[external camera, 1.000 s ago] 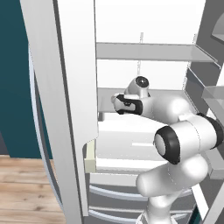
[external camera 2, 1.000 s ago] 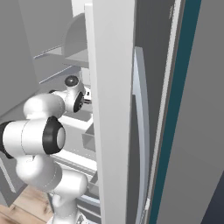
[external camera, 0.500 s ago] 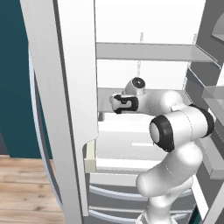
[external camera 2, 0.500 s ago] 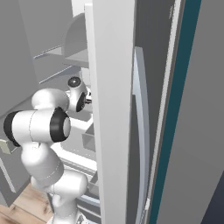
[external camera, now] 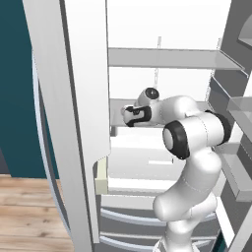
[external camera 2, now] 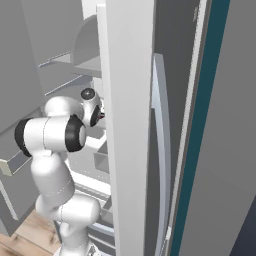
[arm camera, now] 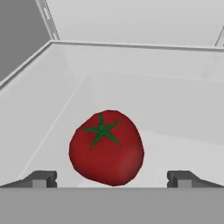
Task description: Take the cheese, steak, and tomato from the fridge and place them on the plate on the dining counter to create an appetizer plate.
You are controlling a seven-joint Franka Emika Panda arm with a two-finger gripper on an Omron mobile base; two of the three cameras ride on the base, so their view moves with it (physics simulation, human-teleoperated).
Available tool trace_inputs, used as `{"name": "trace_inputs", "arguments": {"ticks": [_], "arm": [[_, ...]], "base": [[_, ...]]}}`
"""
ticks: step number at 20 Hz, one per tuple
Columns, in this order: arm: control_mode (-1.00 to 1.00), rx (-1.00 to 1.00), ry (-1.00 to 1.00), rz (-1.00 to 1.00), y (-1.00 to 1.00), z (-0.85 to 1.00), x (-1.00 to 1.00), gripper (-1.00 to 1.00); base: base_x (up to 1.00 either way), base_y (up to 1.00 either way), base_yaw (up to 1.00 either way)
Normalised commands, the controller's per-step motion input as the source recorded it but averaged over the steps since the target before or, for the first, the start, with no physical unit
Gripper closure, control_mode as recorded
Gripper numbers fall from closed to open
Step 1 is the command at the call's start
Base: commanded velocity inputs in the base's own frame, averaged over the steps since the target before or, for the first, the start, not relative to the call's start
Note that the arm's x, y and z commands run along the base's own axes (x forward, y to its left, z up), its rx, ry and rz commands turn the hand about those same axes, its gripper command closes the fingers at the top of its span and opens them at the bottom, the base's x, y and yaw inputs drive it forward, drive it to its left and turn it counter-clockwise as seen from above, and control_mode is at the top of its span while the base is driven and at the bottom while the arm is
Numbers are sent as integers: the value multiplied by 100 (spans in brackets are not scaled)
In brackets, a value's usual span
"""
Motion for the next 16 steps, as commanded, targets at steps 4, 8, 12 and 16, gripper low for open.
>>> {"name": "trace_inputs", "arguments": {"ticks": [4, 8, 12, 16], "arm": [[-100, 0, 0, 0, 4, -13, 33, -100], [-100, 0, 0, -1, 4, -13, 33, -100], [-100, 0, 1, -1, 4, -17, 16, -100], [-100, 0, 2, -1, 3, -21, 11, -100]], "base": [[0, 0, 0], [0, 0, 0], [0, 0, 0], [0, 0, 0]]}}
